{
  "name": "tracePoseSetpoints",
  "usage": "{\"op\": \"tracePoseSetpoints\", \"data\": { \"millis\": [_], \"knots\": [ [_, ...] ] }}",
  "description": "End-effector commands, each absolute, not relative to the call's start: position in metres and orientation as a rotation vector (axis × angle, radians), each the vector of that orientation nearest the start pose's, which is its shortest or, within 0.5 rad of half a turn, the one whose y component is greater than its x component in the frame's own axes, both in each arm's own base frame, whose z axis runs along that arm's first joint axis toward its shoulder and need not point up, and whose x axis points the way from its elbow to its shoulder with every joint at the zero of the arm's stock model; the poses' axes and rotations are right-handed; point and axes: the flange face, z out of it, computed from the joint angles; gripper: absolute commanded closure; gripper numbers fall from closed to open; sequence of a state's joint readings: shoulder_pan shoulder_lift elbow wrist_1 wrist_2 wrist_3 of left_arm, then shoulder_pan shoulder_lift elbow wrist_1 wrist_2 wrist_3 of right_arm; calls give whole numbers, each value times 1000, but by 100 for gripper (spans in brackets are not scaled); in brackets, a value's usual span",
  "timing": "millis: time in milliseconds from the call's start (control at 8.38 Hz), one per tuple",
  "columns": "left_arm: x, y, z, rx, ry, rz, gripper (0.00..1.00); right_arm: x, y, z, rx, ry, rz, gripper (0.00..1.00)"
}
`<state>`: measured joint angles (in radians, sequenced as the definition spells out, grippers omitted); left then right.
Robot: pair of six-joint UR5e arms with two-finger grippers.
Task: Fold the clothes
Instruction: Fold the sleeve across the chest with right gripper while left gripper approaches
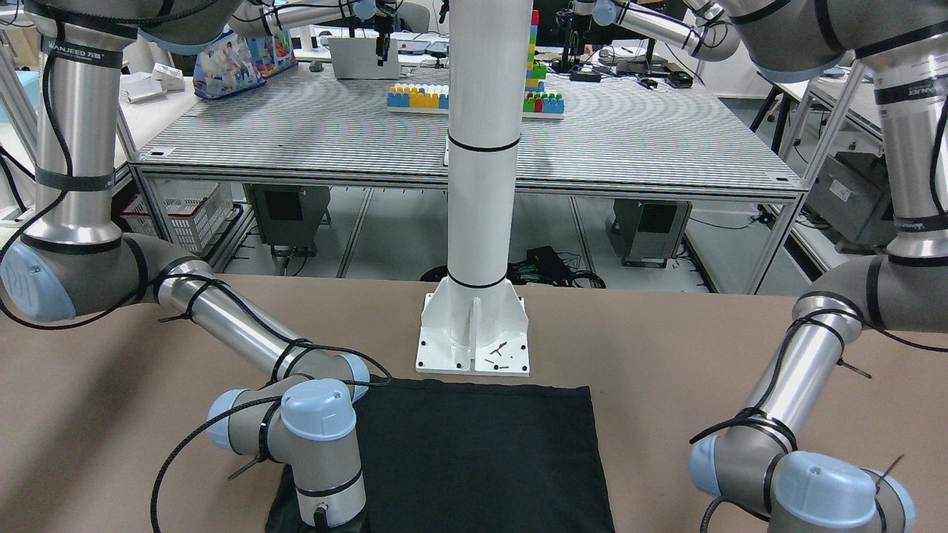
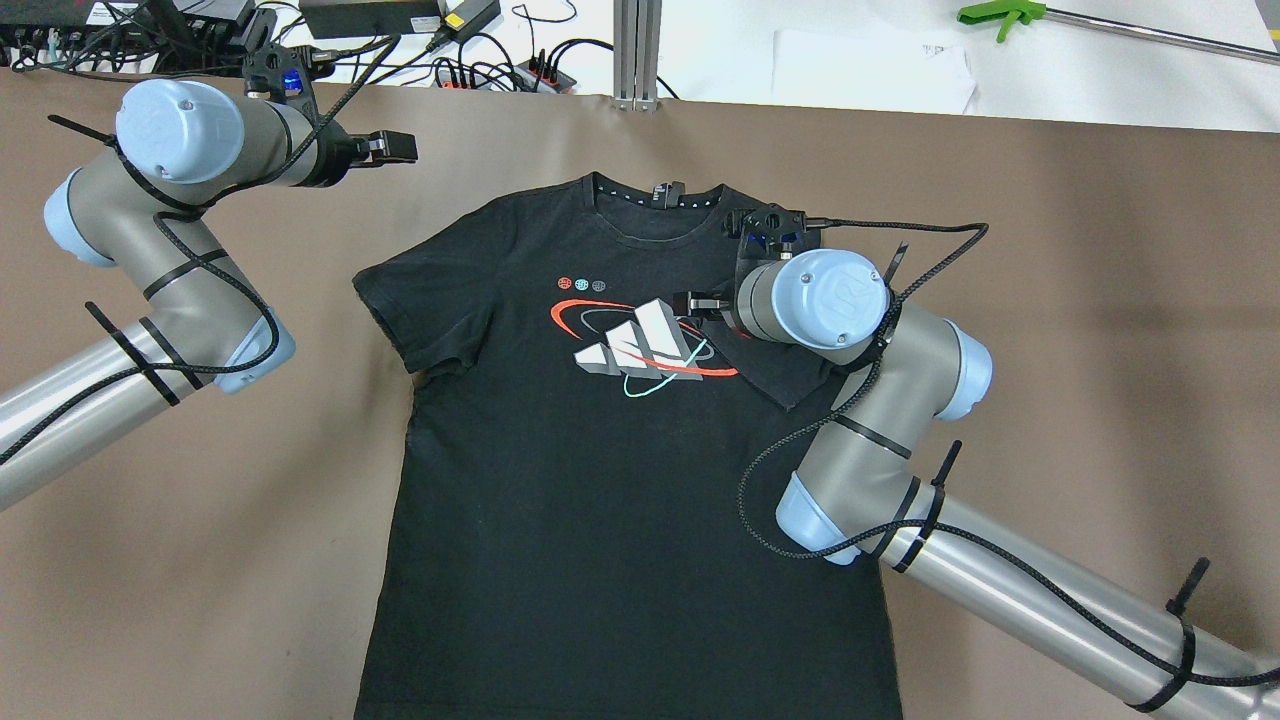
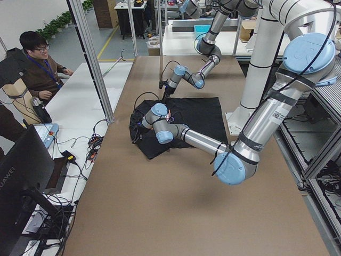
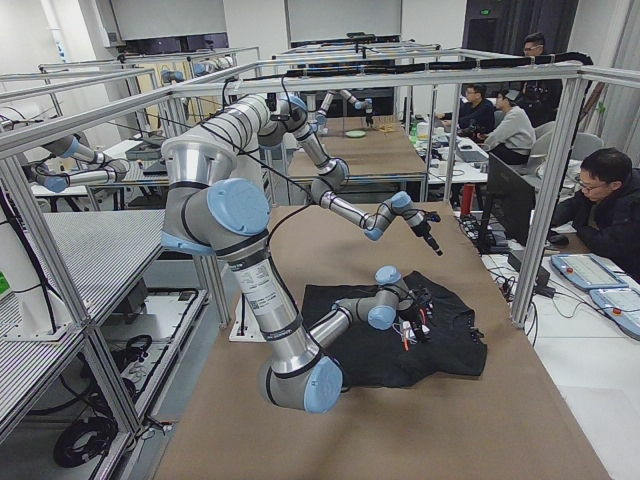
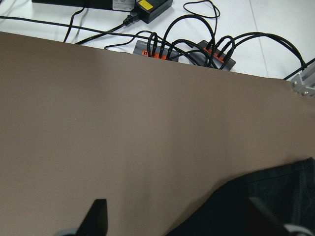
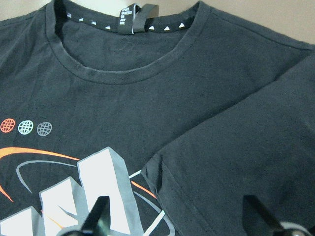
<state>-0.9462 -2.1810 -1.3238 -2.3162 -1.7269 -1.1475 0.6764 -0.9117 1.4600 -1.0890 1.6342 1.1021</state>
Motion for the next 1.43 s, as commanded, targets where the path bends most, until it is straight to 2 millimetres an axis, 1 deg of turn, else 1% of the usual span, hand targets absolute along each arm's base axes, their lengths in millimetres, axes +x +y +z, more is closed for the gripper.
{"op": "tracePoseSetpoints", "data": {
  "millis": [0,119,239,358,478,597,716,836,955,1075,1194,1313],
  "knots": [
    [349,-665,333,582,946,-357,0,-475,-562,247,489,-932,148,6],
    [358,-658,336,580,946,-329,0,-469,-566,248,480,-937,149,6],
    [359,-656,340,596,925,-277,0,-466,-568,249,477,-938,149,6],
    [371,-649,348,607,902,-228,0,-465,-567,252,475,-933,150,6],
    [379,-641,366,591,882,-201,0,-465,-567,254,475,-931,149,6],
    [380,-642,371,590,874,-201,0,-465,-567,255,475,-931,149,6],
    [382,-643,382,584,867,-198,0,-465,-567,255,475,-931,149,6],
    [379,-640,394,579,860,-196,0,-465,-567,256,474,-930,149,6],
    [391,-631,398,570,859,-179,0,-465,-567,256,476,-929,145,6],
    [409,-623,406,579,835,-171,0,-465,-567,256,477,-929,144,6],
    [419,-620,415,592,813,-174,0,-465,-567,256,478,-928,142,6],
    [420,-619,417,599,822,-172,0,-465,-567,257,477,-927,143,6]
  ]
}}
